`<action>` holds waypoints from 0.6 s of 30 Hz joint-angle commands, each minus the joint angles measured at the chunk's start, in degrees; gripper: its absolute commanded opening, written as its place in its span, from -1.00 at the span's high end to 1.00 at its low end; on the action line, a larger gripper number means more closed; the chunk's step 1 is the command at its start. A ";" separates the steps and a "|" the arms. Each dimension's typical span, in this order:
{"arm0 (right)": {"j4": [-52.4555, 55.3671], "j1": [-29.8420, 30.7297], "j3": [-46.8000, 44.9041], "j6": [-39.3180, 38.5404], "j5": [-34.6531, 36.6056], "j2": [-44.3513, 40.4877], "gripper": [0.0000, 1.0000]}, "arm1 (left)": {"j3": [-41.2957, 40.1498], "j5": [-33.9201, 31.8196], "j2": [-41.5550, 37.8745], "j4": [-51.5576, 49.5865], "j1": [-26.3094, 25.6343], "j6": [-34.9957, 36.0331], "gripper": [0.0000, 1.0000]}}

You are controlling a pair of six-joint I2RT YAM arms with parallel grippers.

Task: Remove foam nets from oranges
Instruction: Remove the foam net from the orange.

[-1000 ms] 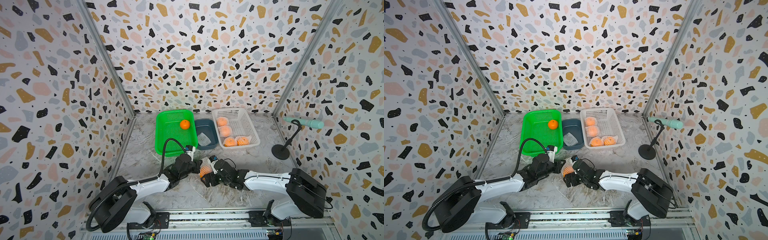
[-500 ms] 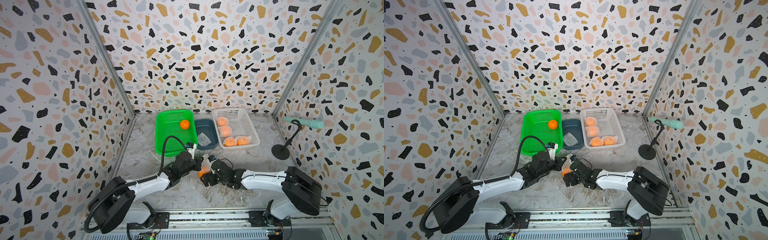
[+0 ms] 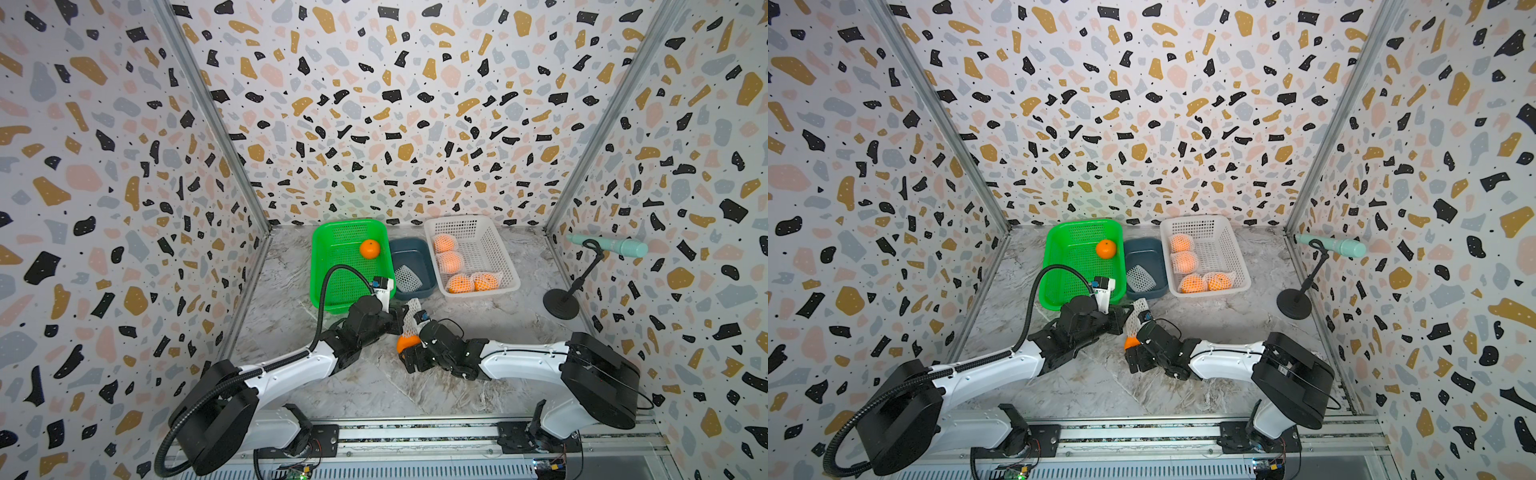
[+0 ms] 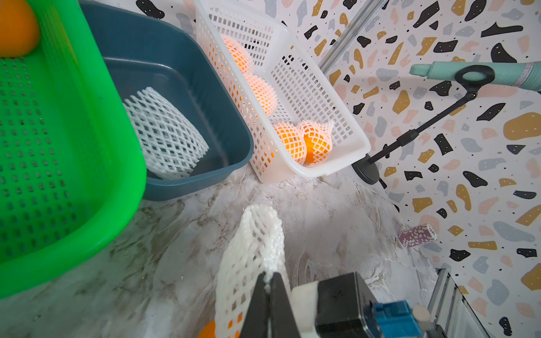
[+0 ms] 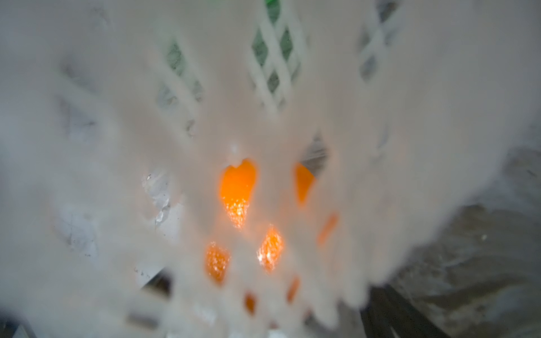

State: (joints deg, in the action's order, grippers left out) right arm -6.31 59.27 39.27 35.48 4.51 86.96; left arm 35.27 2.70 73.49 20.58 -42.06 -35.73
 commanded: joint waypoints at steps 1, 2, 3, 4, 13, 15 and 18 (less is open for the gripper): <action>-0.49 0.15 -1.99 -0.46 1.16 -4.37 -0.93 | 2.75 -1.32 -0.65 -0.92 0.66 1.96 0.99; -0.36 0.15 -2.38 -0.74 1.11 -5.28 -0.93 | 3.41 -1.47 -0.49 -1.36 0.88 2.30 0.98; 0.06 0.15 -2.73 -0.84 1.17 -6.15 -0.94 | 4.18 -1.64 -0.23 -1.71 1.14 2.64 0.98; 0.24 0.19 -3.00 -1.01 1.28 -6.70 -0.94 | 4.88 -2.00 0.06 -2.08 1.31 2.84 0.97; 0.40 0.15 -3.52 -1.92 1.62 -7.32 -0.95 | 14.95 -2.91 8.71 -4.03 5.28 4.82 0.93; -0.37 0.25 -4.09 -1.81 1.62 -7.60 -0.95 | 18.78 -2.76 12.52 -5.37 6.58 5.50 0.93; -0.20 0.26 -3.95 -2.24 1.71 -7.60 -0.95 | 24.01 -2.42 18.26 -5.81 8.00 6.71 0.93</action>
State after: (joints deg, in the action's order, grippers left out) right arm -6.66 59.27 35.33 34.20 5.26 80.18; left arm 55.55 0.71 88.27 15.44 -35.24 -31.42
